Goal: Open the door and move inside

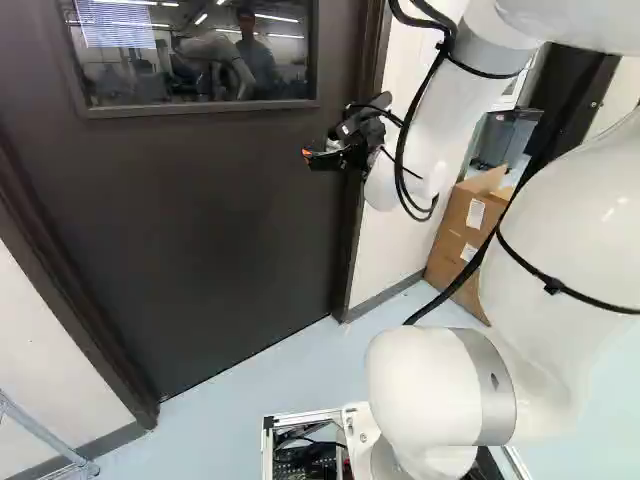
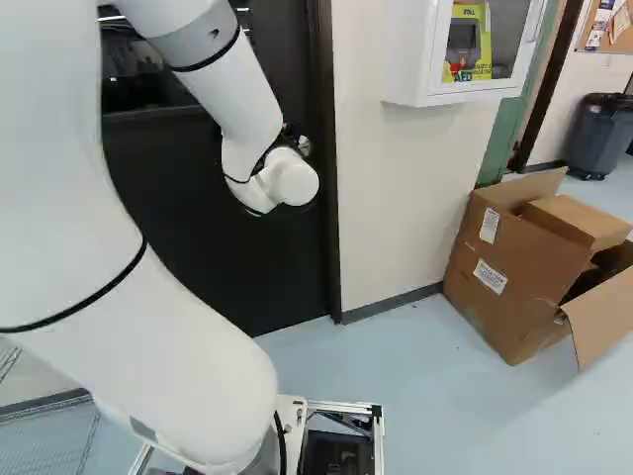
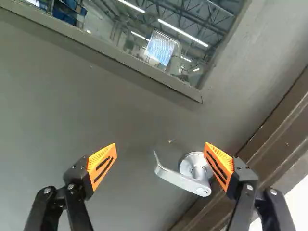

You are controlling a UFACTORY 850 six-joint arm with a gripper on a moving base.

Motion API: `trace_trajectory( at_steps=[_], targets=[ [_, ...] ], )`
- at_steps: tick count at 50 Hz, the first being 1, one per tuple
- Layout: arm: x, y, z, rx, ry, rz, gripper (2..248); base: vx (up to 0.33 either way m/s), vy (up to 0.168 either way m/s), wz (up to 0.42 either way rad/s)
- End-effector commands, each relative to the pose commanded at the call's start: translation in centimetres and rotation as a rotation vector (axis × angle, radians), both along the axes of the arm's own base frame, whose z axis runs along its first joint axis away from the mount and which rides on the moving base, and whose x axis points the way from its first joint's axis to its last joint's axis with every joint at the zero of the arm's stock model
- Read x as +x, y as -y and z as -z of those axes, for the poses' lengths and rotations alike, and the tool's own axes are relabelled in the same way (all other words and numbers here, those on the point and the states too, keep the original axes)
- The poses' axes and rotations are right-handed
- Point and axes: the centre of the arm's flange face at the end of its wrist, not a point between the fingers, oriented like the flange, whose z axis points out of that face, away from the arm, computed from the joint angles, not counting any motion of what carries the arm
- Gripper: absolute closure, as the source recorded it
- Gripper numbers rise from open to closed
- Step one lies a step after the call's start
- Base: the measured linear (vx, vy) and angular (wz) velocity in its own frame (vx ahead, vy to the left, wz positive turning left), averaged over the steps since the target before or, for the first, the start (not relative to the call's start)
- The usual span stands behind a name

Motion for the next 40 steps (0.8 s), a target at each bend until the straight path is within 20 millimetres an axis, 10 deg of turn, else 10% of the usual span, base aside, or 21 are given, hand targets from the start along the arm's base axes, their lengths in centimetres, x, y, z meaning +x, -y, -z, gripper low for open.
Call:
trace_trajectory(
  at_steps=[40],
  targets=[
    [3.1, -0.3, 2.2, 0.008, -0.049, -0.019, 3, 0.0, 0.0, 0.0]
  ],
)
